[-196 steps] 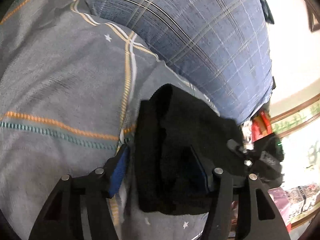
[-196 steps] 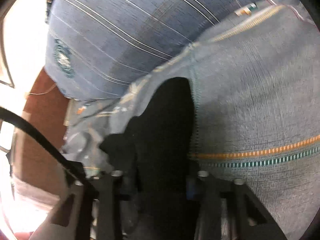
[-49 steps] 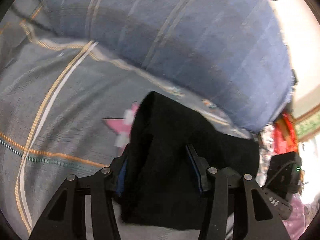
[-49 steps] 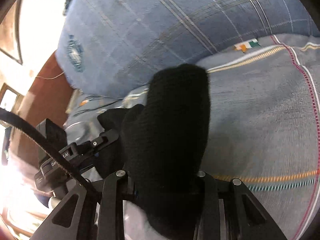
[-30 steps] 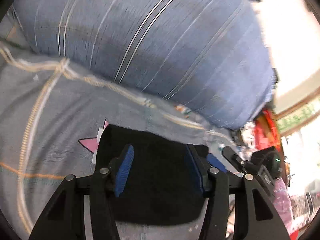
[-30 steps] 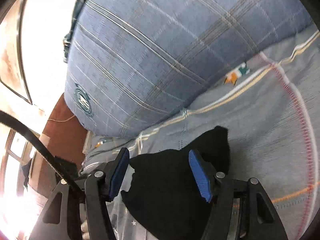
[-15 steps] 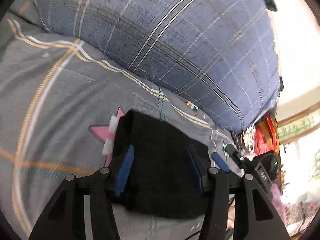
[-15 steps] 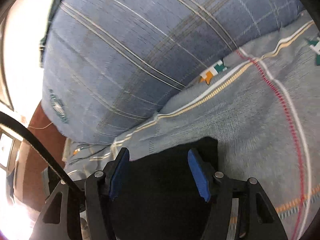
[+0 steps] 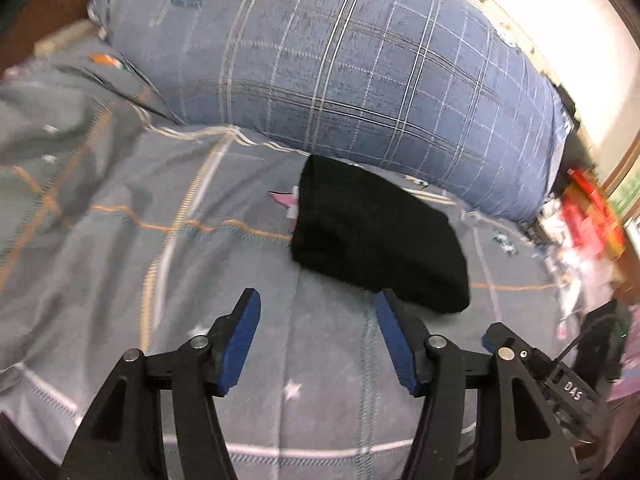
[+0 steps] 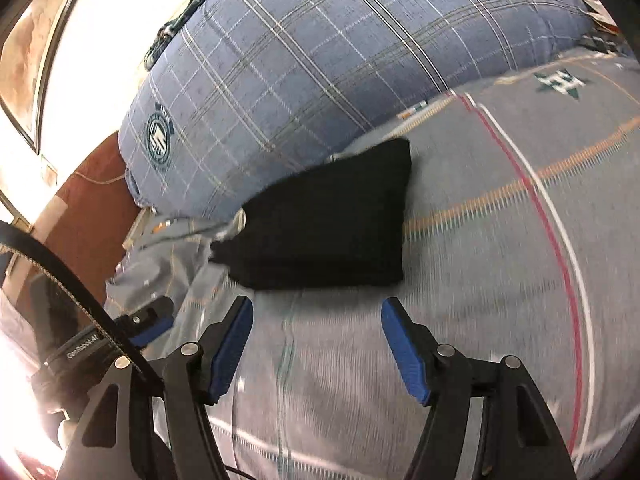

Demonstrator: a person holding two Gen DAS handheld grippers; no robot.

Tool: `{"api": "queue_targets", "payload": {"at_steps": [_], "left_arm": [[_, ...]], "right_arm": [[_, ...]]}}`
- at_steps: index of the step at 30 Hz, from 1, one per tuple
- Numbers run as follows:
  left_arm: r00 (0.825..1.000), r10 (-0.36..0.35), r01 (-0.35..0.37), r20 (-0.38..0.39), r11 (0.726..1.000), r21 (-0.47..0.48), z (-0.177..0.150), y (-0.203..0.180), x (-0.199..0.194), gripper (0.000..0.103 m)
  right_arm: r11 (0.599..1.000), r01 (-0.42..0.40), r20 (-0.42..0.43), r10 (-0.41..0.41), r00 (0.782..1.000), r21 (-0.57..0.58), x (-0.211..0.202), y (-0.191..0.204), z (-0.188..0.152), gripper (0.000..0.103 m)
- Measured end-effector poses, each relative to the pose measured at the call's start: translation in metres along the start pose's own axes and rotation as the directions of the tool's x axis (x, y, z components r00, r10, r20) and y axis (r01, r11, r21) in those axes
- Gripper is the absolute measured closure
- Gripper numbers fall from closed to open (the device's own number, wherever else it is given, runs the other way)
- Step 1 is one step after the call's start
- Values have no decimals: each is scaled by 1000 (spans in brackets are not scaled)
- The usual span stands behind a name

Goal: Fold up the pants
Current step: 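Withdraw both grippers from the folded black pants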

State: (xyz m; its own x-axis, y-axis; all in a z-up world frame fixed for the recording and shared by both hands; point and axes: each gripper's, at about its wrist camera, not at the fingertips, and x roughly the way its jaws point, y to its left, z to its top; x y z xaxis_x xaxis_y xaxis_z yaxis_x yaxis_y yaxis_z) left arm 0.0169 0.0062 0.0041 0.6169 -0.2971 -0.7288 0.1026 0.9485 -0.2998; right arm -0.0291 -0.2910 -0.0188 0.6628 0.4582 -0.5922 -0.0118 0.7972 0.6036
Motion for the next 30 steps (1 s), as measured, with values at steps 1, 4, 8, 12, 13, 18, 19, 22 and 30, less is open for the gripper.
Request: {"api": "queue_targets", "payload": {"at_steps": [1, 4, 8, 12, 13, 18, 19, 22, 30], "left_arm": [[1000, 24, -25, 11, 1000, 11, -4, -1, -3, 42], [989, 140, -142, 44, 988, 58, -16, -6, -14, 37], [971, 227, -234, 77, 967, 98, -25, -12, -19, 35], [970, 231, -238, 71, 964, 120, -29, -19, -20, 32], [970, 229, -238, 75, 963, 128, -30, -23, -20, 32], [966, 242, -256, 96, 948, 191, -35, -39, -20, 32], [965, 242, -257, 98, 947, 196, -36, -41, -20, 32], [966, 239, -254, 96, 945, 206, -37, -43, -19, 32], [969, 234, -247, 83, 946, 211, -40, -45, -15, 32]], "right_arm": [[1000, 14, 1, -14, 1000, -14, -3, 3, -7, 31], [997, 54, 13, -53, 998, -58, -7, 13, -17, 31], [995, 68, 13, -67, 998, -79, -7, 17, -26, 30], [994, 64, -6, -65, 998, -92, -3, 23, -34, 29], [992, 68, -11, -70, 998, -104, -1, 25, -36, 29], [982, 90, -17, -94, 995, -166, 5, 35, -45, 28], [981, 93, -18, -97, 995, -171, 6, 36, -46, 28], [980, 95, -25, -101, 995, -173, 9, 35, -47, 28], [982, 105, -41, -113, 993, -155, 14, 31, -49, 27]]}}
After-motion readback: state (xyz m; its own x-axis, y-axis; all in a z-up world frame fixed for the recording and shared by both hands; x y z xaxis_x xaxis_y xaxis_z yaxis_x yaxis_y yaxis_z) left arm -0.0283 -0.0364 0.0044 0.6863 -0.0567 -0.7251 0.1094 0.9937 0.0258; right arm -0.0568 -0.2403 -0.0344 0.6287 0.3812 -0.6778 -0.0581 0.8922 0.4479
